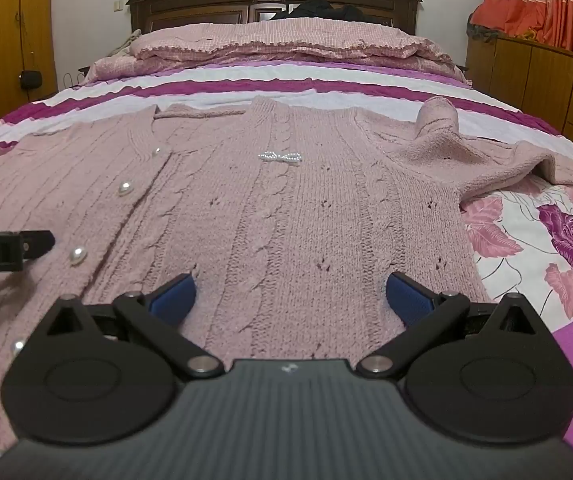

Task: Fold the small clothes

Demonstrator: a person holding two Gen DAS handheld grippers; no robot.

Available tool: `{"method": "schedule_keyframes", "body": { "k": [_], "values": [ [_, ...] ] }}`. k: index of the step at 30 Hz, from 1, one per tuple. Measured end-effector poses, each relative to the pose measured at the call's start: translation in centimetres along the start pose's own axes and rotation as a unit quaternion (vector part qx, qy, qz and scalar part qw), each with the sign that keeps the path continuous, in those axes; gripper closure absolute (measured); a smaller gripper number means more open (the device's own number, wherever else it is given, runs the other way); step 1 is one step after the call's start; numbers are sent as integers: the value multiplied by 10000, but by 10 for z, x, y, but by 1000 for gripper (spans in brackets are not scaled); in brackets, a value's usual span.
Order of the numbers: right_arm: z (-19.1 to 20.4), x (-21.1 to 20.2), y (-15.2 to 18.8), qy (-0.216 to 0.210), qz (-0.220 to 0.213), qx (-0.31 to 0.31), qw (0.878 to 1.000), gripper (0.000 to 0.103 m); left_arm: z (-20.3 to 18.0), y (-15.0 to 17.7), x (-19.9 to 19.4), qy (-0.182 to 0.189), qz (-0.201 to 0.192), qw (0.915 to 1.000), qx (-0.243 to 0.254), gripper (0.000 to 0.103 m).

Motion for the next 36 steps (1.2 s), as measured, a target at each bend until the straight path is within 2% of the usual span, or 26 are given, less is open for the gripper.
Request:
{"method": "schedule_keyframes", "body": {
  "k": [14, 25, 31, 36],
  "values": [
    [-2, 0, -1, -36, 4, 92, 10000, 0, -1, 4, 0, -6, 25, 10000, -2, 0],
    [-4, -2, -12, -195, 291, 176, 9992, 0, -3, -9, -8, 8, 524, 9986, -71, 0],
    [-22, -20, -33, -602, 182, 581, 9963, 0, -8, -22, -26, 295, 551, 9974, -366, 0],
    [-59, -25, -55, -590, 0, 730, 9956, 0, -15, -39, -42, 310, 445, 9980, -317, 0]
  ]
}}
Point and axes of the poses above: each gripper's, at about its wrist camera, not at the fingertips, and x roughly the way its jaws point, z to its left, y to its underside, the point moved 7 cm from there along x, roughly the way its jaws point, and after that the axes turned 7 degrees about y, right-handed, at the moved point
